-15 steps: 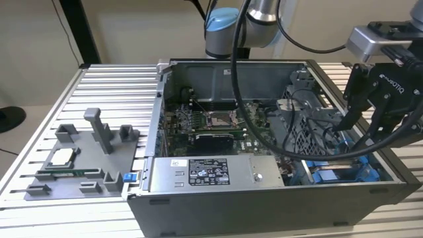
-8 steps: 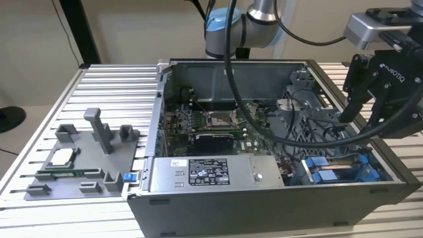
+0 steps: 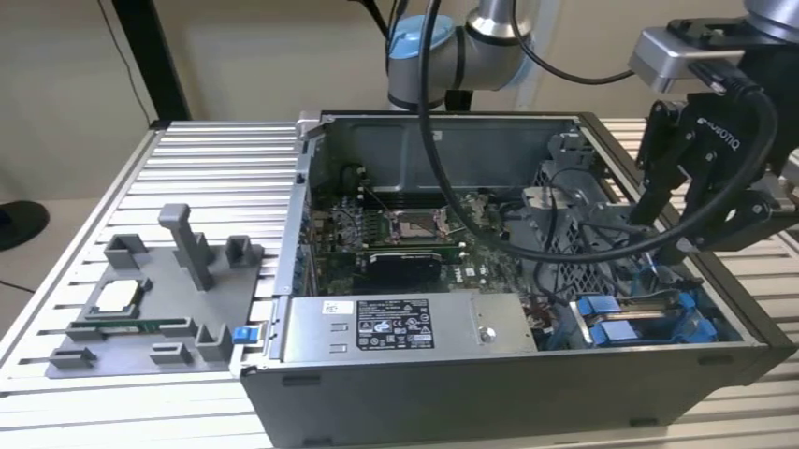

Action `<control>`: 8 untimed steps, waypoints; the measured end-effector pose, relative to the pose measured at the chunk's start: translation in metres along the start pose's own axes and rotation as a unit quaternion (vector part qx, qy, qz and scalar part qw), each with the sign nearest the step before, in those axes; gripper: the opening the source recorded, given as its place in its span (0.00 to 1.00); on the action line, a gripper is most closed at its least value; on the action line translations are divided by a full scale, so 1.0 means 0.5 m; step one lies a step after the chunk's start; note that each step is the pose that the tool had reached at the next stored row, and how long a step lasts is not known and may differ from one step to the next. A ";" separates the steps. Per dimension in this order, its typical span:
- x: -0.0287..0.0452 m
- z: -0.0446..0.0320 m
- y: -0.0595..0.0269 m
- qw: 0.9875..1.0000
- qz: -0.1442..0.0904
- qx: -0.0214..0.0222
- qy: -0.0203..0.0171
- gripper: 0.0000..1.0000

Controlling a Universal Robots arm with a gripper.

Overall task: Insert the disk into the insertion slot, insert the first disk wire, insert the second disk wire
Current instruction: 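Insert the first disk wire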

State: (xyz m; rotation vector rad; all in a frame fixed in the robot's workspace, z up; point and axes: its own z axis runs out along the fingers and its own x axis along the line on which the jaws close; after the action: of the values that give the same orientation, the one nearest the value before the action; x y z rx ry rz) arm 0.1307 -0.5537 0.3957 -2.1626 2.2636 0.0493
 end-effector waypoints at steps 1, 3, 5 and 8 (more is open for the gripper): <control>-0.001 0.004 0.000 1.000 0.000 0.000 0.000 1.00; -0.002 0.008 0.000 1.000 -0.002 0.001 0.000 1.00; -0.003 0.010 0.000 1.000 -0.007 0.001 0.000 1.00; -0.008 0.010 0.000 1.000 -0.022 0.001 0.000 1.00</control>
State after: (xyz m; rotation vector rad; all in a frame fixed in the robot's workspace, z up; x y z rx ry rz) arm 0.1307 -0.5497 0.3909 -2.2117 2.2139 0.0459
